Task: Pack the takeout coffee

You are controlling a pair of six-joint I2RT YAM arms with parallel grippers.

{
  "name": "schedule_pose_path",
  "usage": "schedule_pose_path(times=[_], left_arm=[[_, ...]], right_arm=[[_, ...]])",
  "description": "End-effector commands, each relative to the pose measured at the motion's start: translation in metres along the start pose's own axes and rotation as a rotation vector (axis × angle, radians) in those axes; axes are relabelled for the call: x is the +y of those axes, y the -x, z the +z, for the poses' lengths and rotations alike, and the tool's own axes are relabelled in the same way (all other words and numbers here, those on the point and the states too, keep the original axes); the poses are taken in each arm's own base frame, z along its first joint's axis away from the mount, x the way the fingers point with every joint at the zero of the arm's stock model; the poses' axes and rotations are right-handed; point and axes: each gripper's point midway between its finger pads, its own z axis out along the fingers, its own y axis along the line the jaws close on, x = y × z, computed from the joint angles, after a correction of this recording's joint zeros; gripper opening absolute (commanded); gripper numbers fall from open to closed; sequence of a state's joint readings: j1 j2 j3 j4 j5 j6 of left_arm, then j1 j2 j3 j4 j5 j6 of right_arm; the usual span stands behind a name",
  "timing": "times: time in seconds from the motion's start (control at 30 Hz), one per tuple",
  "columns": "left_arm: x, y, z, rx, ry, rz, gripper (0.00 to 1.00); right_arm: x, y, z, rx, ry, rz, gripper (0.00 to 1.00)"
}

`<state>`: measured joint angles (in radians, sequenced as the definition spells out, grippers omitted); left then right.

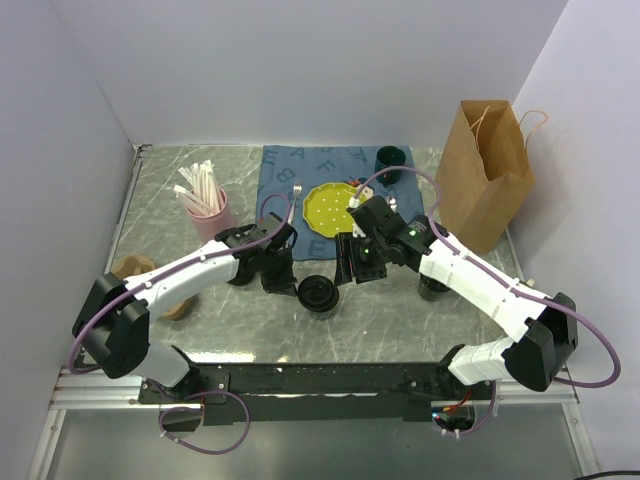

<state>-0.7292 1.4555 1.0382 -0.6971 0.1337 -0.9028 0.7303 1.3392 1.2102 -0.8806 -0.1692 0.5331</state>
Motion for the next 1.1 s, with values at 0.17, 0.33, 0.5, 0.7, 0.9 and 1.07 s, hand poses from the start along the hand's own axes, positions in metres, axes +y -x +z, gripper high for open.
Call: schedule_pose_path(times=[0.17, 0.33, 0.5, 0.7, 0.9, 1.07], left_arm=[[-0.014, 0.005, -0.004, -0.015, -0.026, 0.027, 0.01], [-0.014, 0.004, -0.007, -0.016, -0.033, 0.037, 0.01], [-0.001, 0.008, -0.010, -0.042, 0.040, 0.041, 0.03], [0.013, 0.023, -0.012, -0.083, 0.159, 0.056, 0.01], [-0.006, 0.040, -0.011, -0.118, 0.112, 0.086, 0.01], [-0.014, 0.047, -0.002, -0.116, 0.104, 0.108, 0.01]], right_arm=[[0.001, 0.006, -0.002, -0.036, 0.015, 0.002, 0.63], [0.001, 0.006, -0.001, -0.031, 0.012, 0.006, 0.63], [0.003, 0.006, 0.000, -0.030, 0.019, 0.015, 0.63], [0.003, 0.006, -0.002, -0.032, 0.017, 0.021, 0.63], [0.003, 0.005, -0.003, -0.034, 0.019, 0.025, 0.63], [0.003, 0.006, -0.005, -0.042, 0.018, 0.028, 0.63]])
